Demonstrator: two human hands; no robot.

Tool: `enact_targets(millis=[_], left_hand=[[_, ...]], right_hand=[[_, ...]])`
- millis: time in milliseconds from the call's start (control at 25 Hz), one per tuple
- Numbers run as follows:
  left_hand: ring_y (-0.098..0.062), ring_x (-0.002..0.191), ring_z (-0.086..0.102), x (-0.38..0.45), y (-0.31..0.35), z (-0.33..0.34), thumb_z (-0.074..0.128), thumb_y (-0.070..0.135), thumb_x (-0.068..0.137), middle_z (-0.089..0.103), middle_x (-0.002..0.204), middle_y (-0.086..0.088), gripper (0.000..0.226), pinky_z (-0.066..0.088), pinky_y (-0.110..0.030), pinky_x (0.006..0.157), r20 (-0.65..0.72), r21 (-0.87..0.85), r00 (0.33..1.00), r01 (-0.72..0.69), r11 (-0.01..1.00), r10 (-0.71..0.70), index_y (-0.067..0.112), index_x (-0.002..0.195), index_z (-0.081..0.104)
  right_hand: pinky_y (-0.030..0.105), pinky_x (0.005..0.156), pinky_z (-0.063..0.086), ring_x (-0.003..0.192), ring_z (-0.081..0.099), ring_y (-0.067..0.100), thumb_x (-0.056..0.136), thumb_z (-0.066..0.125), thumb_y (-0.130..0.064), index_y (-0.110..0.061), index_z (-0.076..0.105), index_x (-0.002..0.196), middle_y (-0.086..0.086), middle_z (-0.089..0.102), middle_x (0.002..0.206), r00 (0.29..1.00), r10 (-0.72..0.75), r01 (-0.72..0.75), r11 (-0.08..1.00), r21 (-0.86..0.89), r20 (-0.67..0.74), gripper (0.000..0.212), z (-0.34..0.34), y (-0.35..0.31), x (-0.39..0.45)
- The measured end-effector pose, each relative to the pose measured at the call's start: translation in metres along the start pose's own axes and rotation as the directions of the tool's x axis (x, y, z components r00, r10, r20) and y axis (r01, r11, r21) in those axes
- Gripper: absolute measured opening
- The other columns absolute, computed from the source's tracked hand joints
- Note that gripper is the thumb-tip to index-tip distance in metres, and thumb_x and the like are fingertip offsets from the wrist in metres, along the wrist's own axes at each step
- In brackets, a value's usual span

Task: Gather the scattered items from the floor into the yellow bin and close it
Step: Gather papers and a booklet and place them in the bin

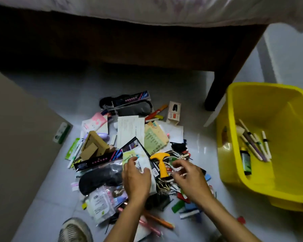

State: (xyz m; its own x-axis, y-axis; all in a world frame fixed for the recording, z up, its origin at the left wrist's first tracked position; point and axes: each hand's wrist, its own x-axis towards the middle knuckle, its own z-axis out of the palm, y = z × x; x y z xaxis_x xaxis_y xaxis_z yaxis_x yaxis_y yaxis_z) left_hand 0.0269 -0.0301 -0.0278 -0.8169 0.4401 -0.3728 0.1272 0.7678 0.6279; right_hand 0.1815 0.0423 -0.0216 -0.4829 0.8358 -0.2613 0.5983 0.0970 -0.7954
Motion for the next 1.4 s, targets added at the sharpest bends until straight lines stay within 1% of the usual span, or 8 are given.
enact_targets(millis=[80,240,480,680,800,1040,1240,1400], left_hand=[[-0.030,0.112,0.055,0.019,-0.037,-0.007,0.075,0.024,0.075,0.055,0.128,-0.006,0.057,0.044,-0.036,0.089,0.017,0.074,0.985,0.171,0.983,-0.172,0.021,0.124,0.046],[-0.023,0.080,0.072,0.037,-0.065,-0.004,0.082,0.017,0.074,0.074,0.097,-0.004,0.043,0.058,-0.035,0.074,0.289,-0.359,0.897,0.424,0.831,-0.333,0.013,0.109,0.058],[-0.030,0.082,0.074,0.035,-0.047,-0.021,0.072,0.008,0.082,0.076,0.095,-0.014,0.026,0.060,-0.038,0.071,0.491,-0.605,0.871,0.357,0.712,-0.020,0.008,0.108,0.070],[-0.015,0.073,0.067,-0.002,0.060,-0.023,0.065,0.030,0.084,0.074,0.094,-0.009,0.032,0.052,-0.022,0.060,0.529,-0.750,0.767,0.222,0.622,0.364,0.009,0.106,0.073],[-0.010,0.068,0.066,-0.034,0.106,-0.013,0.064,0.024,0.089,0.072,0.088,-0.009,0.025,0.049,-0.020,0.058,0.545,-0.663,0.729,0.070,0.746,0.415,0.009,0.107,0.071],[-0.015,0.079,0.066,-0.050,0.067,-0.006,0.064,0.008,0.090,0.072,0.091,-0.003,0.013,0.051,-0.020,0.066,0.490,-0.451,0.838,0.006,0.892,0.242,0.015,0.099,0.070],[-0.011,0.075,0.067,0.015,-0.012,-0.036,0.060,0.006,0.088,0.070,0.091,-0.003,0.019,0.056,-0.029,0.070,0.310,-0.249,0.949,0.027,0.968,0.053,0.012,0.104,0.068],[-0.023,0.109,0.059,0.082,-0.065,-0.074,0.063,0.016,0.084,0.063,0.125,-0.004,0.042,0.048,-0.033,0.091,0.128,0.261,0.991,-0.054,0.964,0.021,0.019,0.126,0.059]], right_hand=[[0.030,0.083,0.054,0.093,0.064,0.009,0.085,0.067,-0.026,-0.026,0.058,0.124,-0.004,0.066,0.118,0.963,0.110,-0.092,0.992,-0.084,0.246,0.040,0.032,0.004,0.017],[0.035,0.087,0.056,0.100,0.066,0.012,0.077,0.077,-0.026,-0.022,0.050,0.127,-0.006,0.064,0.122,0.848,0.278,-0.343,0.937,0.067,0.451,0.057,0.077,0.009,0.035],[0.047,0.086,0.058,0.096,0.072,0.030,0.067,0.083,-0.016,-0.009,0.060,0.121,0.009,0.074,0.108,0.818,0.300,-0.549,0.663,0.509,0.492,0.059,0.047,-0.005,0.030],[0.049,0.081,0.058,0.099,0.069,0.038,0.077,0.071,-0.014,-0.003,0.059,0.127,0.023,0.069,0.114,0.942,0.277,-0.263,0.250,0.932,0.192,0.052,-0.047,-0.032,-0.009],[0.050,0.091,0.054,0.111,0.065,0.037,0.081,0.067,-0.016,-0.010,0.055,0.131,0.019,0.066,0.123,0.968,0.248,0.000,0.121,0.993,-0.030,0.052,-0.098,-0.043,-0.025],[0.040,0.087,0.058,0.097,0.072,0.029,0.077,0.075,-0.021,-0.012,0.053,0.127,0.008,0.075,0.105,0.944,0.243,-0.324,0.564,0.760,0.222,0.056,-0.085,-0.043,-0.032],[0.033,0.080,0.060,0.094,0.072,0.028,0.081,0.078,-0.023,-0.018,0.064,0.116,0.010,0.074,0.105,0.849,0.245,-0.468,0.760,0.450,0.468,0.038,-0.017,-0.041,-0.006],[0.028,0.074,0.055,0.091,0.069,0.015,0.083,0.075,-0.022,-0.026,0.064,0.109,-0.003,0.070,0.106,0.837,0.231,-0.370,0.906,0.203,0.496,0.028,0.041,-0.041,0.035]])
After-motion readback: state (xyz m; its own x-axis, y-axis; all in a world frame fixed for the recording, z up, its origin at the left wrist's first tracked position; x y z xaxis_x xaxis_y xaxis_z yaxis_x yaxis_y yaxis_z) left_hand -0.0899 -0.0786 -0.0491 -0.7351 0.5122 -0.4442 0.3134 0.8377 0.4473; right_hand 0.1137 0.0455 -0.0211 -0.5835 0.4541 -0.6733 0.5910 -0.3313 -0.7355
